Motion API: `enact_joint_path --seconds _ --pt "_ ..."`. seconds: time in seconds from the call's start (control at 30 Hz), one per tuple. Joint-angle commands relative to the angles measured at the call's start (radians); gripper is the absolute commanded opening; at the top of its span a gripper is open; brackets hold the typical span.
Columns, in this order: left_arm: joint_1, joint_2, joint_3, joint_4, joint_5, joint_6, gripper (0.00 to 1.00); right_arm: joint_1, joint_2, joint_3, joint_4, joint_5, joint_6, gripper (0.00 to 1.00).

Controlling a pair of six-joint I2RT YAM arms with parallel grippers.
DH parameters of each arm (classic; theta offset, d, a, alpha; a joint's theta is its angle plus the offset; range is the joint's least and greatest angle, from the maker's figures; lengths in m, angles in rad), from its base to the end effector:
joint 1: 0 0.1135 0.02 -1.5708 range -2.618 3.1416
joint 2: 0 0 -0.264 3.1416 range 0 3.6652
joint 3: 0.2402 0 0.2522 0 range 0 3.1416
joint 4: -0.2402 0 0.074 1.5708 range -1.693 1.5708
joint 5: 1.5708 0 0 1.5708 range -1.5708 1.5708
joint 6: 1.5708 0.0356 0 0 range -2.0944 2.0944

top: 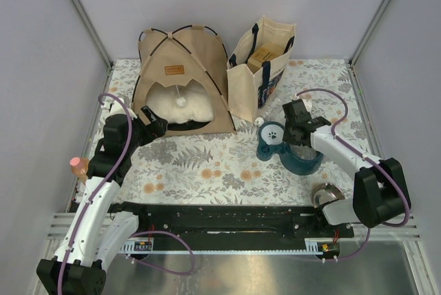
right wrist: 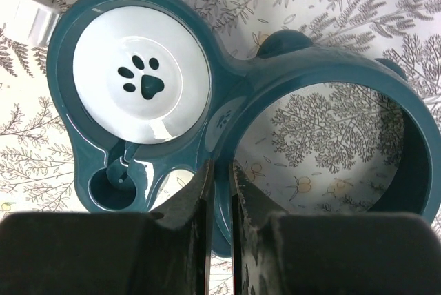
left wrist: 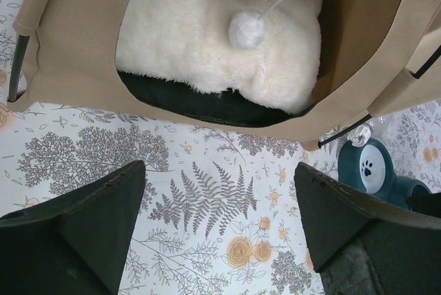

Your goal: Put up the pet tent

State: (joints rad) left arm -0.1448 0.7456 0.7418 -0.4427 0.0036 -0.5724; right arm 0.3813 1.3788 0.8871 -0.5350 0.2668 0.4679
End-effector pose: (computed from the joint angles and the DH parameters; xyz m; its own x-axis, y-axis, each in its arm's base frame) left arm 0.1683 -0.0247 0.3043 -0.4391 -0.4833 -0.7574 -0.1074 0.8652 -0.4899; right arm 0.2541 0.0918 0.2172 -0.8136 0.1426 -0.5637 0.1509 0.9880 0.0321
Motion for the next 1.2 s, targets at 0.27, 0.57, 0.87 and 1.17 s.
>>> enact_joint_path --seconds 0.27,0.57,0.87,1.17 --pt "0.002 -0.014 0.021 -0.007 -0.008 0.028 0.92 0.004 0.137 0.131 -0.057 0.018 -0.154 0.21" --pt "0.001 -0.017 0.025 -0.013 0.024 0.031 0.93 0.004 -0.053 0.183 -0.074 0.087 -0.048 0.84" --pt "0.001 -0.083 -0.004 -0.013 -0.091 0.014 0.99 -0.025 0.207 0.449 -0.003 0.042 0.147 0.95" --pt "0.001 -0.137 -0.05 0.028 -0.117 -0.026 0.99 -0.119 0.417 0.572 0.082 -0.037 0.328 0.99"
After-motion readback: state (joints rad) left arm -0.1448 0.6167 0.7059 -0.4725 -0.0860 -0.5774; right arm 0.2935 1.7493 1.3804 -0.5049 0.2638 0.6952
